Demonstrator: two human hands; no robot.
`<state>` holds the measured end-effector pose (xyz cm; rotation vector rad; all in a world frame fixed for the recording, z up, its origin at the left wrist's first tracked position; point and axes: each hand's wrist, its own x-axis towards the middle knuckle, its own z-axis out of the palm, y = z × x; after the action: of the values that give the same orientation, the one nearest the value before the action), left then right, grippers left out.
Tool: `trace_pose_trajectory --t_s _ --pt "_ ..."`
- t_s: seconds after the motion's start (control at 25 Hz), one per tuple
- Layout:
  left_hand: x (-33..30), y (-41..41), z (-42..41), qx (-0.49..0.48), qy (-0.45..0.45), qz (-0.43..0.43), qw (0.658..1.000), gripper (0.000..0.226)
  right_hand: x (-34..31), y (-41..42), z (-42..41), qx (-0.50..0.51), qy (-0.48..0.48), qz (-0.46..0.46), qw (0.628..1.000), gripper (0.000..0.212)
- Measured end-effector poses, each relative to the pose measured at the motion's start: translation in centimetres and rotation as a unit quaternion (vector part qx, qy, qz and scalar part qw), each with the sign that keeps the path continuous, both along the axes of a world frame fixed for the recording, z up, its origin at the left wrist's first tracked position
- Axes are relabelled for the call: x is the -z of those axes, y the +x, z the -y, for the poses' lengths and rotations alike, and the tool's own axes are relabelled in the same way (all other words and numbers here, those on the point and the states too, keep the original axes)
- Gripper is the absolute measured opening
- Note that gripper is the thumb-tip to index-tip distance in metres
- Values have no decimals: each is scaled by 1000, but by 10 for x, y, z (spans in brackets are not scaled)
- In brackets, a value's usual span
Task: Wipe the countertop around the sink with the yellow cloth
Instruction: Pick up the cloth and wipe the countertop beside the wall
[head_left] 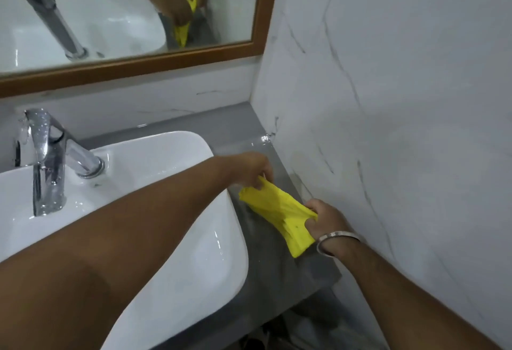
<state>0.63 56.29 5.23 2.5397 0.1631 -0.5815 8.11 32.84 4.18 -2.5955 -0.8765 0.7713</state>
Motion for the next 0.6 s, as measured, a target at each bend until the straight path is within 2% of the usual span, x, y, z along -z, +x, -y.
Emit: trace_pose_trajectory --t_s 0.12,0.2,0.28,0.32,0.4,0.48,0.6 --pt "16 8 -13 -34 -15 -55 998 39 28 10 -15 -39 -32 5 999 33" --pt "13 4 -19 -80 11 -28 996 37 44 11 -24 -64 -69 27 995 28" --pt "2 -17 -24 -133 83 72 985 34 51 9 -29 -102 -120 70 985 28" --pt "-4 -34 -25 -160 104 143 971 34 52 7 -30 -132 -139 116 975 33" --pt "-10 -79 -23 -187 119 258 940 43 55 -2 -26 -187 -115 244 945 46" --pt "-3 -119 -20 -191 146 241 940 69 65 -10 -29 -222 -88 306 922 52" --pt "20 -138 -13 -179 157 135 962 103 86 -11 -48 -258 -109 304 910 52"
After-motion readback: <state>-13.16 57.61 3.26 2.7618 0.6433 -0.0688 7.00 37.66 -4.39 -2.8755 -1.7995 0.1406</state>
